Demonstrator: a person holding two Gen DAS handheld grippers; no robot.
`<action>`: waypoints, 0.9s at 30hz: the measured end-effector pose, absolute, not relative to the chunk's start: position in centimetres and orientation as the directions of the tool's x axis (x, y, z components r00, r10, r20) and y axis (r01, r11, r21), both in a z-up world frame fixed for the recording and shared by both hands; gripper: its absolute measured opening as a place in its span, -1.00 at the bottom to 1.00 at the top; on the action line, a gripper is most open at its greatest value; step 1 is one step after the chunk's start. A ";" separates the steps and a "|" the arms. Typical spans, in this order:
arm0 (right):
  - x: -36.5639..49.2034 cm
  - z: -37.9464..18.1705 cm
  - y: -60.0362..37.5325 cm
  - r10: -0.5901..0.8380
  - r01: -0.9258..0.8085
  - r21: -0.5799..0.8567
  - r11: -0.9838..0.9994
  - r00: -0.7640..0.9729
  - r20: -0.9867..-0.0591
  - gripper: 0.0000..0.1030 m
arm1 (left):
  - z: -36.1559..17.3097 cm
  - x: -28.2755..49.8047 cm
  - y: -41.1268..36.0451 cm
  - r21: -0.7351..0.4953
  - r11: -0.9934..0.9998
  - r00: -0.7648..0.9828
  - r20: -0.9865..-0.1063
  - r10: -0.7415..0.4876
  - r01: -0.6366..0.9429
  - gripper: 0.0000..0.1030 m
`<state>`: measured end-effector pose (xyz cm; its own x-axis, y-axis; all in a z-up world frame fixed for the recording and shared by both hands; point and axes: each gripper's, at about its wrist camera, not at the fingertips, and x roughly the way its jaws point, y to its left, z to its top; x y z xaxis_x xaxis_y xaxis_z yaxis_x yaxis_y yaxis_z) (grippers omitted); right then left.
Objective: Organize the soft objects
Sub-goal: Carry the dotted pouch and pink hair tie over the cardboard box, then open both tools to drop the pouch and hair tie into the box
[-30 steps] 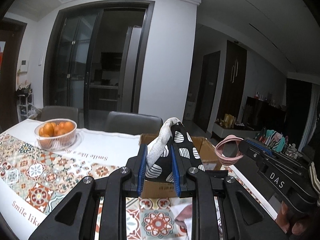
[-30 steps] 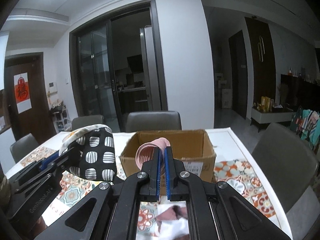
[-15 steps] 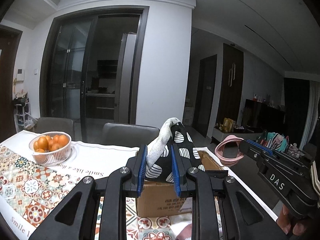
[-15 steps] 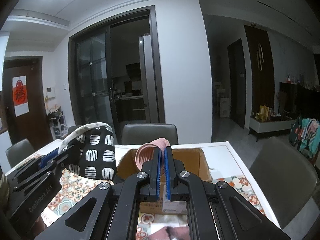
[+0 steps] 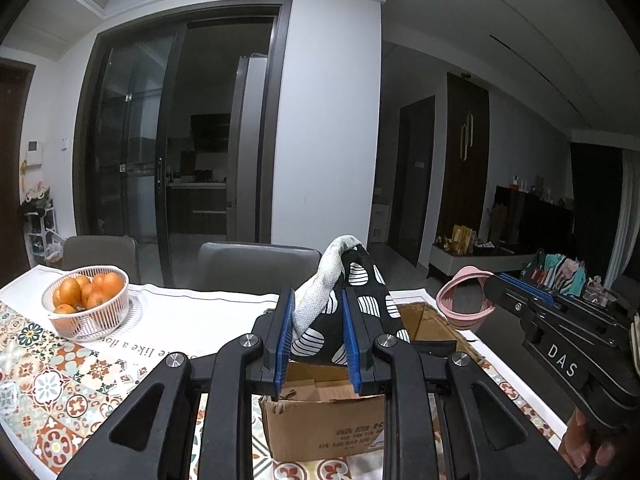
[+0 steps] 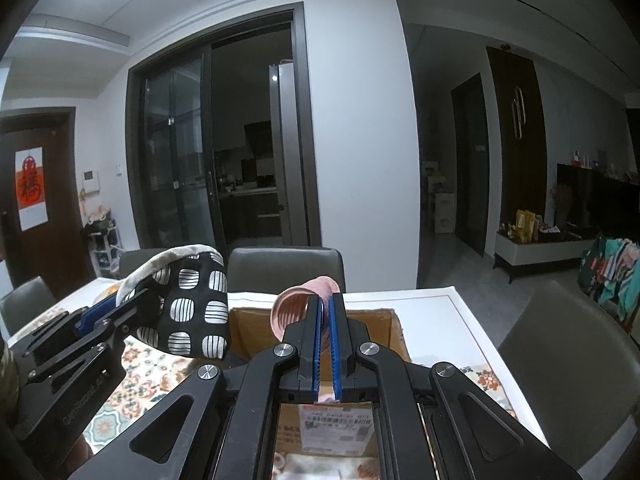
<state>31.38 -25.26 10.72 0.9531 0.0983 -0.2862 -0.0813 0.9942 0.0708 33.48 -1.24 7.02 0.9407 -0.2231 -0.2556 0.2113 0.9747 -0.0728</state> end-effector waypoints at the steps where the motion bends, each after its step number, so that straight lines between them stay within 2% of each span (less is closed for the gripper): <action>1: 31.8 10.5 -25.4 0.097 -0.080 0.070 0.994 0.951 -0.293 -0.89 | 6.8 33.9 -1.3 -0.070 0.975 0.939 -0.262 -0.223 0.212 -0.54; 20: 38.0 6.0 -27.1 0.081 -0.050 0.078 0.996 0.886 -0.456 -0.89 | 2.3 39.8 -4.1 -0.030 0.973 0.884 -0.413 -0.219 0.227 -0.52; 27: 39.1 4.6 -27.8 0.079 -0.043 0.082 0.996 0.857 -0.509 -0.89 | 1.5 40.6 -5.3 0.009 0.972 0.874 -0.440 -0.205 0.233 -0.47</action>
<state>39.14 -27.81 4.64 0.8573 0.0787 -0.5088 -0.0428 0.9957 0.0819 40.56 -5.32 1.46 0.8744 -0.2051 -0.4398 0.2328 0.9725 0.0092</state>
